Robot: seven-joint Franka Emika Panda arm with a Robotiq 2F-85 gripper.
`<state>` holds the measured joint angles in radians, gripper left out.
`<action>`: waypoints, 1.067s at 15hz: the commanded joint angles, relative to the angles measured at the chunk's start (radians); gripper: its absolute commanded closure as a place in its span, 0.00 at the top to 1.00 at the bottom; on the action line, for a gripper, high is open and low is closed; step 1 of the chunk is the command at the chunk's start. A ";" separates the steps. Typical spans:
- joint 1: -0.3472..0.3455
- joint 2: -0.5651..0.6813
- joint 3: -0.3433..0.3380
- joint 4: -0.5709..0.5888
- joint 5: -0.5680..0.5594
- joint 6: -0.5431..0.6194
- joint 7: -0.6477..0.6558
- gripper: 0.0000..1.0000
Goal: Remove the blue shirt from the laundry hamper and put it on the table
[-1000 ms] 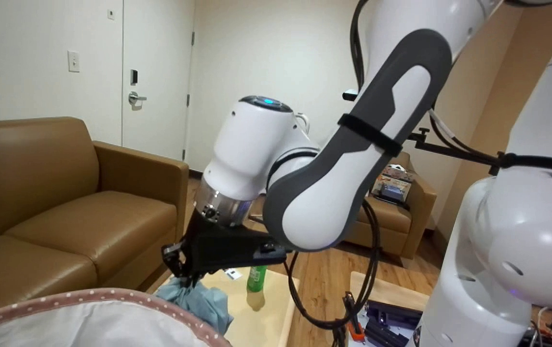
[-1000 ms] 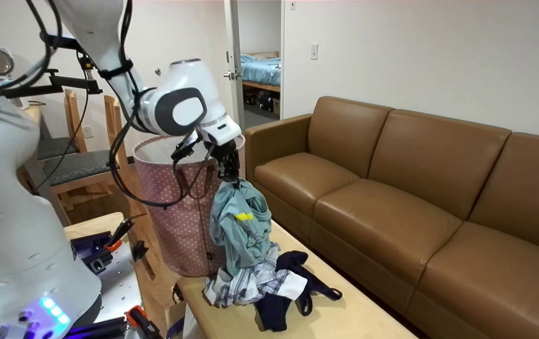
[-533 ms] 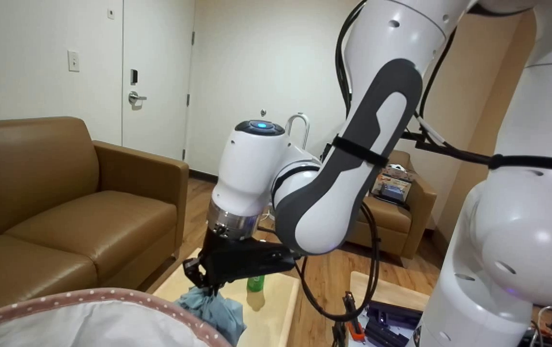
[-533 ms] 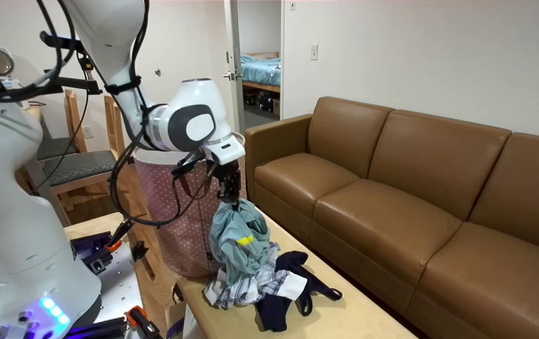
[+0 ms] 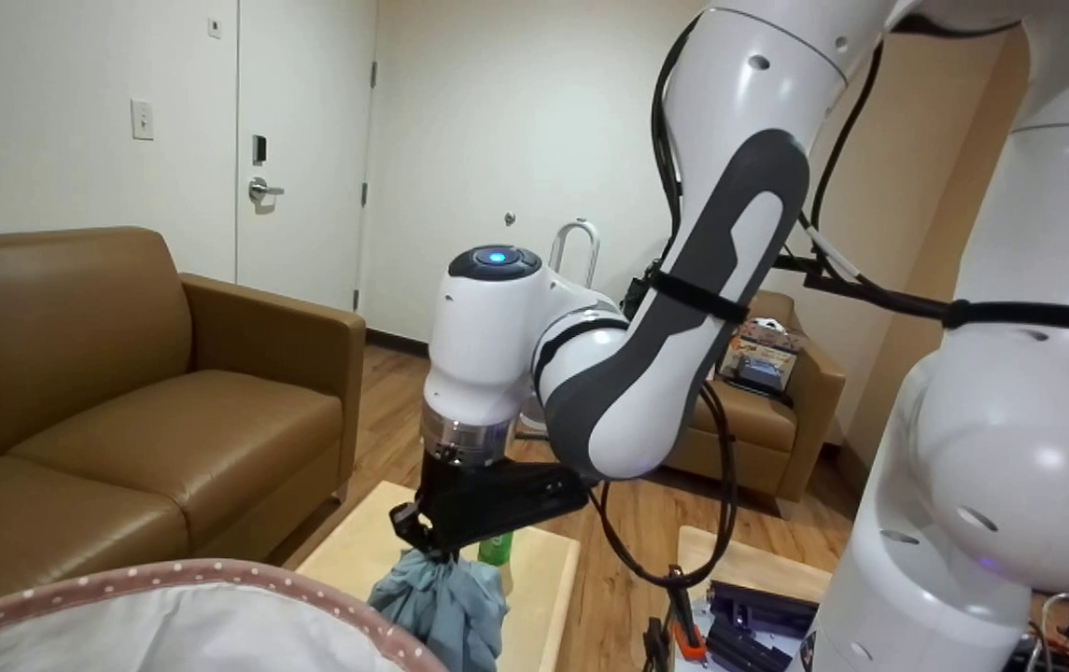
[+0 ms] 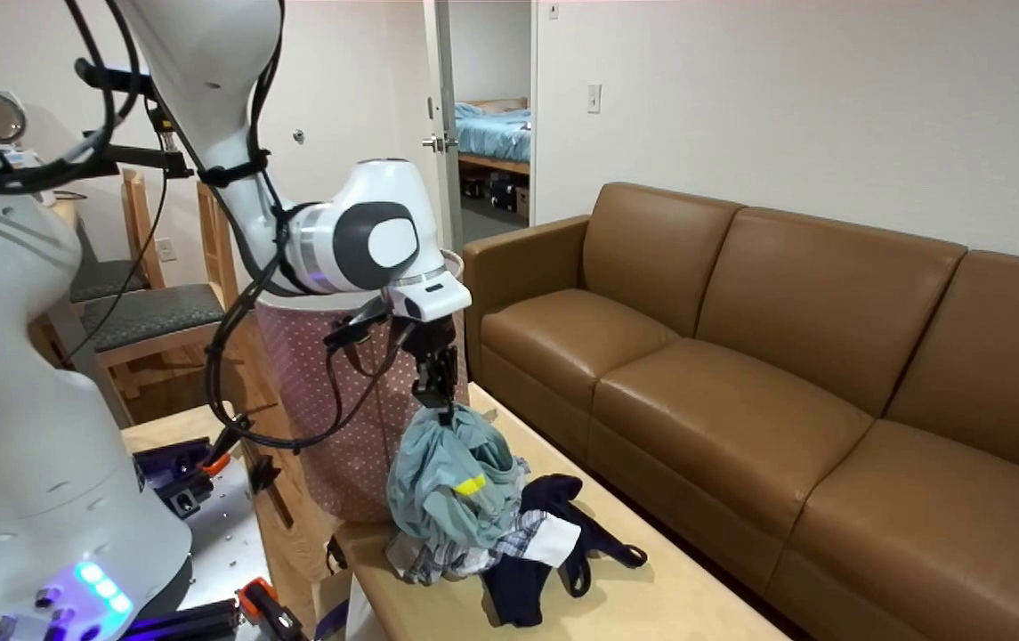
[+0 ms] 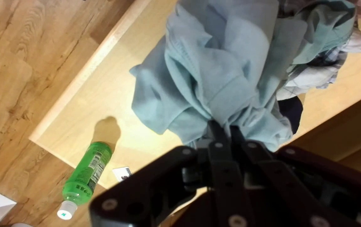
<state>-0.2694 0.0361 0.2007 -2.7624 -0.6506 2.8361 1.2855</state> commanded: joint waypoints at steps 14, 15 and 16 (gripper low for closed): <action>-0.076 0.147 0.042 0.007 -0.120 0.274 -0.307 0.76; 0.043 0.122 -0.055 -0.023 0.014 0.284 -0.429 0.83; -0.107 0.086 0.072 -0.040 -0.059 0.259 -0.411 0.88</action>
<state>-0.2874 0.2056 0.1984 -2.7279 -0.7493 3.0846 0.9971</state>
